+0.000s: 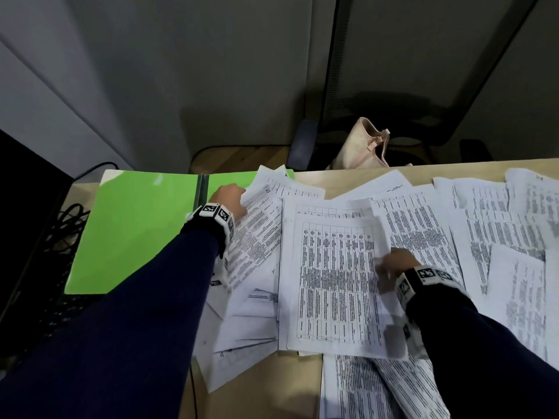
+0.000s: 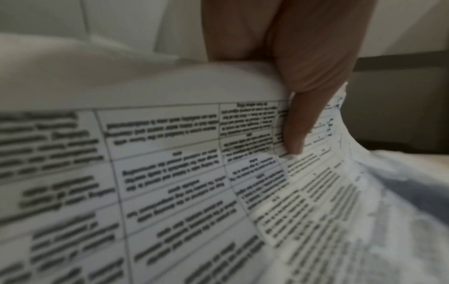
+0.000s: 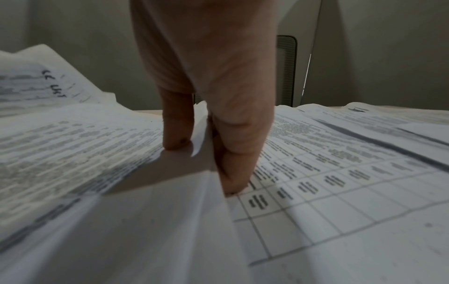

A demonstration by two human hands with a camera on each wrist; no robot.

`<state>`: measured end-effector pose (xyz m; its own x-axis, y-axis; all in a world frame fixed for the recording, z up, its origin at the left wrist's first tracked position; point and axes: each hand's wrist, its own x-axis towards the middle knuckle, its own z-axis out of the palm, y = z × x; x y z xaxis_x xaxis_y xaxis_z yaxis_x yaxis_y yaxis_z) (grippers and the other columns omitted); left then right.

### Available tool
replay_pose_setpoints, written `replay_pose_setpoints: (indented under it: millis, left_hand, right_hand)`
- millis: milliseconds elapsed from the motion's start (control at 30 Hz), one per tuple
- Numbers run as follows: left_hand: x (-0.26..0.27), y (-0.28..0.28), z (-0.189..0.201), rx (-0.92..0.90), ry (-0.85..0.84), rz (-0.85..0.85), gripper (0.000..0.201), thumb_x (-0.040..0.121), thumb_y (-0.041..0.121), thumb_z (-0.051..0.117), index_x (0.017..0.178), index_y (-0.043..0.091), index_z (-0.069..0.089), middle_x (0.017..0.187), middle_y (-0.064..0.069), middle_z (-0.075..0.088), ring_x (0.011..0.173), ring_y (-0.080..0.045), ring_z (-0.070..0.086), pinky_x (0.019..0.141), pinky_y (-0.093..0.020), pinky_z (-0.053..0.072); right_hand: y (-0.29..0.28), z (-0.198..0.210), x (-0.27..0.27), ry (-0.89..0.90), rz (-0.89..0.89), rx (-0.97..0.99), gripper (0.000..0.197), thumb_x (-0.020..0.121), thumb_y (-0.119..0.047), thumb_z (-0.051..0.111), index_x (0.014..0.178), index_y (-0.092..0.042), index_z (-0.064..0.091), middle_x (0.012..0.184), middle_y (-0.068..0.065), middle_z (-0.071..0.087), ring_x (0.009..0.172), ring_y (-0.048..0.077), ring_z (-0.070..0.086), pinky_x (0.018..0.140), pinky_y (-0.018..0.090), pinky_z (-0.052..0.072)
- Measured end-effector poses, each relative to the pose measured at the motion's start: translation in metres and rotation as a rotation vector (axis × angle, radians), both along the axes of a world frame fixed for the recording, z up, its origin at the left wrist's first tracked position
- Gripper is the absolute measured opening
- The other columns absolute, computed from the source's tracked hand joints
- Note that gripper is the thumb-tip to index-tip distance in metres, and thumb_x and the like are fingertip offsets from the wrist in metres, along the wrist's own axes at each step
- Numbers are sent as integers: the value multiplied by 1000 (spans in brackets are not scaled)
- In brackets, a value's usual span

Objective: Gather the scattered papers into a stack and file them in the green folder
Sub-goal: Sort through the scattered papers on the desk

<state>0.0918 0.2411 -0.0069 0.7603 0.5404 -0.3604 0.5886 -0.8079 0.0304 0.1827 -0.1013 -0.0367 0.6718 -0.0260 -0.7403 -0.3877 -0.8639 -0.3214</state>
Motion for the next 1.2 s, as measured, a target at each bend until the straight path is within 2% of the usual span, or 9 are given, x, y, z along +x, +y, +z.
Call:
replay_pose_setpoints:
  millis: [167, 333, 400, 533, 700, 800, 933, 1100, 1200]
  left_hand:
    - [3, -27, 55, 134, -102, -121, 21, 84, 7, 57, 104, 5, 65, 109, -17, 63, 101, -39, 63, 80, -41, 51]
    - [-2, -61, 139, 334, -309, -228, 26, 85, 0, 49, 107, 7, 61, 109, -21, 63, 102, -45, 62, 79, -44, 50]
    - [-9, -73, 167, 278, -427, -186, 24, 84, 2, 51, 104, 14, 57, 106, -20, 64, 100, -45, 61, 76, -42, 48]
    - [-21, -89, 187, -18, -686, 14, 45, 78, 10, 68, 116, 19, 46, 111, -7, 66, 102, -33, 63, 82, -38, 49]
    - [-31, -97, 166, -532, -791, 254, 59, 68, 9, 81, 121, 7, 54, 113, -1, 65, 98, -15, 62, 89, -25, 50]
    - [-42, -105, 132, -820, -728, 431, 43, 72, 0, 78, 113, 2, 63, 101, -4, 68, 94, -18, 66, 92, -33, 53]
    - [-61, -126, 62, -733, -508, 564, 48, 73, 4, 78, 118, 2, 62, 114, -8, 67, 104, -21, 65, 92, -30, 50]
    - [-75, -150, 6, -677, -264, 626, 74, 80, 6, 71, 141, 8, 29, 133, -13, 54, 116, -31, 58, 95, -34, 49]
    - [-75, -156, -8, -638, -249, 653, 65, 85, 4, 62, 138, 7, 24, 126, -17, 56, 105, -32, 62, 87, -35, 50]
  right_hand:
    - [-1, 10, -10, -47, 128, -13, 38, 90, -5, 54, 125, 8, 51, 128, 24, 56, 118, 36, 54, 98, 37, 46]
    - [-5, 15, -21, -83, 96, 65, 36, 89, -4, 56, 122, 10, 49, 122, 24, 59, 102, 34, 61, 81, 35, 50]
    - [-7, 21, -26, -45, 11, 191, 40, 93, -18, 54, 122, 9, 50, 122, 26, 59, 95, 32, 62, 80, 36, 52]
    - [-17, 33, -35, 88, -194, 394, 73, 96, -55, 28, 139, 3, 35, 143, 27, 39, 128, 42, 42, 110, 48, 32]
    - [-30, 27, -35, 174, -338, 472, 114, 62, -94, 25, 145, -16, 34, 149, 15, 38, 122, 34, 50, 101, 43, 39]
    - [-34, 24, -39, 156, -368, 546, 98, 74, -86, 20, 138, -18, 47, 133, 5, 55, 99, 26, 59, 75, 31, 45]
    - [-33, 25, -44, 141, -372, 638, 88, 82, -78, 18, 127, -12, 57, 94, 6, 75, 74, 24, 73, 76, 33, 54]
    - [-31, 26, -45, 170, -321, 475, 90, 82, -76, 34, 149, -16, 24, 153, 12, 28, 138, 32, 33, 110, 48, 26]
    - [-20, 16, -38, 3, -115, 288, 74, 88, -45, 55, 141, 1, 35, 127, 16, 51, 97, 31, 58, 84, 35, 46]
